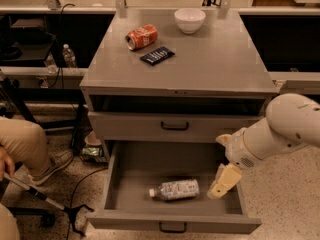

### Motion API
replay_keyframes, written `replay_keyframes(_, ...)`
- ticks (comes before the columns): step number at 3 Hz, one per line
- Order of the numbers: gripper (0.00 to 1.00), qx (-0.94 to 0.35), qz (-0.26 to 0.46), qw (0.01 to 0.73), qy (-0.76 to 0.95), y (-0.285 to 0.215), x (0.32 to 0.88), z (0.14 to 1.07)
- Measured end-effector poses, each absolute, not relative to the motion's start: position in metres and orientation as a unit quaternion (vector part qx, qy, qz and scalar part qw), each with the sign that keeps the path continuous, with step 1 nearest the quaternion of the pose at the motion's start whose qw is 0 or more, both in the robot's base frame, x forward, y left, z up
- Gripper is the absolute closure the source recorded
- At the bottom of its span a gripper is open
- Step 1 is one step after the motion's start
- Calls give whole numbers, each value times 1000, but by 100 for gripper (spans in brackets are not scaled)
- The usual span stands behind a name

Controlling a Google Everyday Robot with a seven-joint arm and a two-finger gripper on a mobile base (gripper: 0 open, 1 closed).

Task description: Pick blue plastic bottle from middle drawer and place on counter

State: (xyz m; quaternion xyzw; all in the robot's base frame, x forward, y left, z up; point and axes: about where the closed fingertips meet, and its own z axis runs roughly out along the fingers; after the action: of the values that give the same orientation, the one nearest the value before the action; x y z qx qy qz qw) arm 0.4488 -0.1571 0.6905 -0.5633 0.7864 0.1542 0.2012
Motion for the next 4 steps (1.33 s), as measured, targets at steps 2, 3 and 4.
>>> replay_keyframes(2, 0, -559, 172, 212, 783, -145, 463, 654)
replay_keyframes(3, 0, -555, 192, 214, 781, -142, 464, 637)
replay_keyframes(4, 0, -552, 217, 224, 773, -133, 473, 603)
